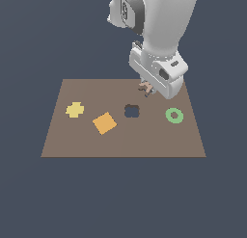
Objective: Insert a designated object into the corresponding slot on a board.
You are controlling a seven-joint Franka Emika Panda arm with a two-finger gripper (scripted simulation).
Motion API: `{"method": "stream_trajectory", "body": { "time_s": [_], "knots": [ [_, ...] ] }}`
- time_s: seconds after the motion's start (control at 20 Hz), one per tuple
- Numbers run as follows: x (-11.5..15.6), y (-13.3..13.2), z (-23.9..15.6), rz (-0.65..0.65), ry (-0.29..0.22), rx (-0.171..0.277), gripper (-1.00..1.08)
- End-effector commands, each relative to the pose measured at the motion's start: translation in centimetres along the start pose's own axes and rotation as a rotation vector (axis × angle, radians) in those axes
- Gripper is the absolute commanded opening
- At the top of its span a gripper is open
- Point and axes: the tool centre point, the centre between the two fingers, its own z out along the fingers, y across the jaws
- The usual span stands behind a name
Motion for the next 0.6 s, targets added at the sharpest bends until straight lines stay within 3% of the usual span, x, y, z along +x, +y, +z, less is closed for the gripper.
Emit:
{"method": "stream_trajectory", "body": {
  "time_s": [0.0,0.15,0.2,0.55],
  "knots": [
    [0.01,-0.05,0.46,-0.002,0.000,0.000,-1.00],
    [0.02,-0.08,0.83,-0.004,0.000,0.000,-1.00],
    [0.02,-0.08,0.83,-0.004,0.000,0.000,1.00],
    [0.02,-0.08,0.83,-0.004,0.000,0.000,1.00]
  ]
}}
